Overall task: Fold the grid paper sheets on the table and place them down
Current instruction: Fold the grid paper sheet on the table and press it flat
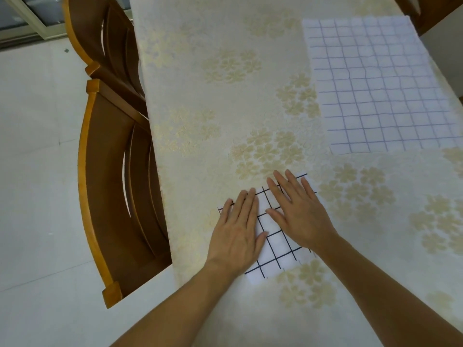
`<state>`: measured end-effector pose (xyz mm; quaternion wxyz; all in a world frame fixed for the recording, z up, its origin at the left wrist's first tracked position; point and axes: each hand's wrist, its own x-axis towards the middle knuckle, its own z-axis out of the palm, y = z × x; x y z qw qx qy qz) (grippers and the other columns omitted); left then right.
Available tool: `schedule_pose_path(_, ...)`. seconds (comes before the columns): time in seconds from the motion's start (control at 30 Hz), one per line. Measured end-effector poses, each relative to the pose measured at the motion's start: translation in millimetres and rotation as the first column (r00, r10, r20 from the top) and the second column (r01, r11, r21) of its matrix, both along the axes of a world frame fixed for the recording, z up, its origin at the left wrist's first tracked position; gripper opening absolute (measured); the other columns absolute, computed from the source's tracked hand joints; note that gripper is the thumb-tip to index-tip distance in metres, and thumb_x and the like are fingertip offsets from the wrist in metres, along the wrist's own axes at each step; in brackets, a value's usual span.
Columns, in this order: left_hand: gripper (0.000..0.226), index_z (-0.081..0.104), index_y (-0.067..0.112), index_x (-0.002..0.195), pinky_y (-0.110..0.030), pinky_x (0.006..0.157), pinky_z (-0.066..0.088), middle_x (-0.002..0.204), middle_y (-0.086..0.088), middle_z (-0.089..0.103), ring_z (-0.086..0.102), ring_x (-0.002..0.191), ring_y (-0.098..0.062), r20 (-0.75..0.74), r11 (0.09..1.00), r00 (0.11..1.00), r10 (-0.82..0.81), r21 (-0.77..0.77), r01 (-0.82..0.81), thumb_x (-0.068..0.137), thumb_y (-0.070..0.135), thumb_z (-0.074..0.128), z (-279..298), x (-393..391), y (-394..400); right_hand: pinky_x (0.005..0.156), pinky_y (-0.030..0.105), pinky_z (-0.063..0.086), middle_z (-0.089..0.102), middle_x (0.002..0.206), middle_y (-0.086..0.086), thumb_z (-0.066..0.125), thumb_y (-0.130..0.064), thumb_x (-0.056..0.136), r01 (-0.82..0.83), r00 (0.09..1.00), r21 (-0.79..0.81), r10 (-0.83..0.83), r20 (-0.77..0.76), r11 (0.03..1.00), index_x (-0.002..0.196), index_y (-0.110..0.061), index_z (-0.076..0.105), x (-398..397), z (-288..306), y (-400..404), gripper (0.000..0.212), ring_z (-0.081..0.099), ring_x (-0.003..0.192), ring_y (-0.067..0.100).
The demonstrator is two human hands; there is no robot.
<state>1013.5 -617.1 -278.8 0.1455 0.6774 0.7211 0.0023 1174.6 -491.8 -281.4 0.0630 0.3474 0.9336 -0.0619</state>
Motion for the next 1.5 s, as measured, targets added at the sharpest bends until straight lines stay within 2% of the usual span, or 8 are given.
schedule_pose_path(0.2, 0.074, -0.002, 0.012, 0.157, -0.049, 0.123, 0.013, 0.166, -0.007, -0.008, -0.01, 0.153, -0.022, -0.021, 1.0, 1.0, -0.013, -0.025, 0.012, 0.102, 0.057, 0.017, -11.2, -4.9, -2.6, 0.122, 0.05, 0.013, -0.003, 0.166, 0.003, 0.016, -0.061, 0.101, 0.03, 0.999, -0.004, -0.029, 0.034, 1.0, 0.157, -0.021, -0.001, 1.0, -8.9, 1.4, 0.071, -0.006, 0.152, 0.024)
schedule_pose_path(0.53, 0.077, 0.004, 0.011, 0.158, -0.051, 0.122, 0.014, 0.166, -0.007, -0.001, -0.003, 0.153, -0.021, -0.019, 0.996, 0.997, -0.081, 0.02, 0.082, 0.101, 0.058, 0.027, -5.0, -3.9, -1.6, 0.122, 0.052, 0.013, 0.002, 0.166, 0.008, 0.03, -0.061, 0.1, 0.154, 0.986, -0.018, -0.155, -0.057, 0.988, 0.157, -0.013, 0.006, 21.7, 1.7, -16.5, 0.078, -0.002, 0.152, 0.027)
schedule_pose_path(0.83, 0.074, 0.007, 0.011, 0.157, -0.056, 0.12, 0.016, 0.166, -0.011, 0.002, 0.001, 0.153, -0.026, -0.047, 0.991, 0.99, -0.131, 0.02, 0.132, 0.101, 0.055, 0.025, -6.3, -2.4, -2.4, 0.122, 0.05, 0.015, -0.001, 0.166, 0.007, 0.023, -0.064, 0.1, 0.19, 0.982, -0.025, -0.19, 0.005, 0.981, 0.158, -0.016, 0.005, 41.3, -2.5, -29.7, 0.077, -0.004, 0.152, 0.026)
schedule_pose_path(0.93, 0.073, 0.011, 0.013, 0.157, -0.056, 0.12, 0.016, 0.166, -0.008, 0.006, 0.003, 0.153, -0.024, -0.055, 0.965, 0.966, -0.254, 0.053, 0.257, 0.101, 0.056, 0.028, 3.0, 1.5, -1.4, 0.122, 0.049, 0.015, 0.0, 0.166, 0.008, 0.02, -0.062, 0.1, 0.297, 0.954, -0.034, -0.298, -0.021, 0.954, 0.157, -0.013, 0.008, 47.2, 4.4, -47.9, 0.076, -0.004, 0.152, 0.026)
schedule_pose_path(1.07, 0.071, 0.009, 0.015, 0.158, -0.055, 0.119, 0.02, 0.166, -0.005, 0.004, 0.002, 0.153, -0.021, -0.066, 0.858, 0.857, -0.511, 0.023, 0.513, 0.102, 0.056, 0.026, 3.5, 3.5, 6.7, 0.121, 0.049, 0.017, -0.002, 0.165, 0.01, 0.014, -0.062, 0.101, 0.393, 0.92, -0.045, -0.393, 0.011, 0.918, 0.157, -0.013, 0.005, 56.3, 0.1, -71.2, 0.076, -0.004, 0.152, 0.027)
schedule_pose_path(1.23, 0.073, 0.003, 0.019, 0.158, -0.055, 0.121, 0.016, 0.167, -0.002, -0.001, -0.002, 0.153, -0.02, -0.053, 0.829, 0.827, -0.56, -0.028, 0.559, 0.101, 0.059, 0.023, -5.6, -2.1, 11.2, 0.122, 0.046, 0.016, -0.005, 0.165, 0.01, 0.018, -0.06, 0.102, 0.438, 0.899, -0.05, -0.438, 0.011, 0.897, 0.157, -0.012, 0.0, 58.5, -7.2, -74.3, 0.075, -0.005, 0.152, 0.026)
schedule_pose_path(1.4, 0.069, 0.01, 0.019, 0.158, -0.055, 0.121, 0.014, 0.166, -0.005, 0.008, 0.005, 0.153, -0.022, 0.001, 0.825, 0.825, -0.566, 0.0, 0.566, 0.102, 0.056, 0.026, -0.1, -2.3, 12.2, 0.122, 0.045, 0.018, -0.002, 0.166, 0.008, 0.021, -0.061, 0.102, 0.444, 0.896, -0.071, -0.445, -0.001, 0.893, 0.157, -0.013, 0.003, 56.9, 0.4, -73.6, 0.076, -0.004, 0.152, 0.025)
schedule_pose_path(1.5, 0.055, 0.04, 0.018, 0.148, -0.058, 0.118, 0.019, 0.16, -0.004, 0.032, 0.03, 0.147, -0.019, 0.087, 0.783, 0.779, -0.621, 0.111, 0.612, 0.1, 0.044, 0.036, 13.4, -7.9, 41.7, 0.123, 0.041, 0.017, 0.007, 0.166, 0.005, 0.022, -0.059, 0.102, 0.573, 0.812, -0.097, -0.58, -0.069, 0.814, 0.157, -0.015, 0.01, 58.8, 13.0, -69.6, 0.072, 0.002, 0.153, 0.021)
